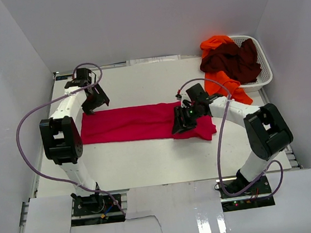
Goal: Fold and stack the t-shirts
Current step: Rotate the tshirt 90 degrees
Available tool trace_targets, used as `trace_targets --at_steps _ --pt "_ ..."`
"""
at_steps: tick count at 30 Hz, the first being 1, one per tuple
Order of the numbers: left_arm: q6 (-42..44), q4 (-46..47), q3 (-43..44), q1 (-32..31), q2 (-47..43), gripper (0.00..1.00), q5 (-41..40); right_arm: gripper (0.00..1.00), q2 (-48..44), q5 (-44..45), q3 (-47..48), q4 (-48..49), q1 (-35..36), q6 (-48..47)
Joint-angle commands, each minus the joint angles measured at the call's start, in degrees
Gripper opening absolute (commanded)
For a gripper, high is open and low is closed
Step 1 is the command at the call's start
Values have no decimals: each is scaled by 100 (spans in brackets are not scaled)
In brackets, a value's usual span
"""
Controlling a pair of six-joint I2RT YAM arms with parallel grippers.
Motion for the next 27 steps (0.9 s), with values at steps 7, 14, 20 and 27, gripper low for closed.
trace_targets --at_steps 7,14,20,27 --pt "21 118 -116 279 -98 84 -6 52 -395 1313 970 -393 -236 -297" --pt "-49 478 -845 279 -176 84 82 49 149 2459 1295 -419 -526 -509" --pt "-67 672 -1189 279 -247 84 338 48 554 2775 1321 -367 -974 -491" --pt "-41 690 -1198 551 -46 84 82 47 1142 2952 1286 -445 -1238 -412"
